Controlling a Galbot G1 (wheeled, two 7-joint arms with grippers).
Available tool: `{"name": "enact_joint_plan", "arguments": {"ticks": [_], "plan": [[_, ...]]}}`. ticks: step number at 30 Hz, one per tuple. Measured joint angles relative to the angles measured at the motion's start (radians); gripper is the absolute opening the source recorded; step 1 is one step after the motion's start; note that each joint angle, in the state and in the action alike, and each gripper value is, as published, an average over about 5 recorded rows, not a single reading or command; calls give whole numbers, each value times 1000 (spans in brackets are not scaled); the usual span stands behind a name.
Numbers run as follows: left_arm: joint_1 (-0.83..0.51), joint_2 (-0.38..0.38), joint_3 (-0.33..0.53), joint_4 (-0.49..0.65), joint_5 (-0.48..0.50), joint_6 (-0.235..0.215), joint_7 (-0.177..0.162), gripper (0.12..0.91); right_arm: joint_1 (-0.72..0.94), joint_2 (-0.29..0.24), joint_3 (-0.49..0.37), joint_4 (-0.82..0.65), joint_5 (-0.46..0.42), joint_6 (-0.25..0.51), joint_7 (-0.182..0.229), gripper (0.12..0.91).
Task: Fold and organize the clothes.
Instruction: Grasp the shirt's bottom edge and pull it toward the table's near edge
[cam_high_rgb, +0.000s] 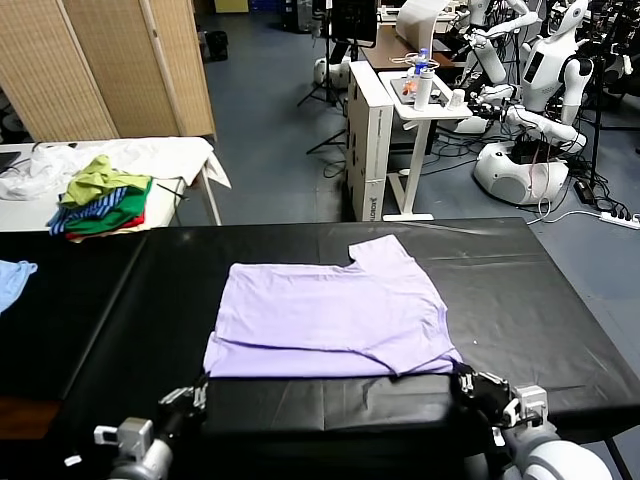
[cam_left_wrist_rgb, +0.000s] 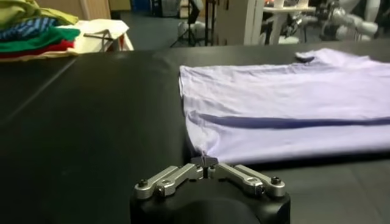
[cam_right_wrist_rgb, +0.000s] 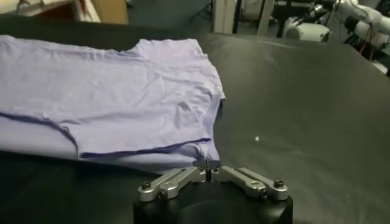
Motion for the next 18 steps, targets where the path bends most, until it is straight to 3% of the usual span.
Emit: {"name": "enact_joint_plan", "arguments": {"ticks": [10,12,14,18], "plan": [[128,2,-32,-76,22,34,-17,145,-49,0,1,40,0,-41,2,168],[143,0,-36,-86,21,37,-17,145,-59,0,8,51,-1,-52,4,247],[153,-3,-38,-95,22,42,-19,158,-71,0,16,64,-1,-63,4,374],[167,-8,-42,-114,28,66,-29,324,-104,5,36,100,-1,-84,10,621]]}}
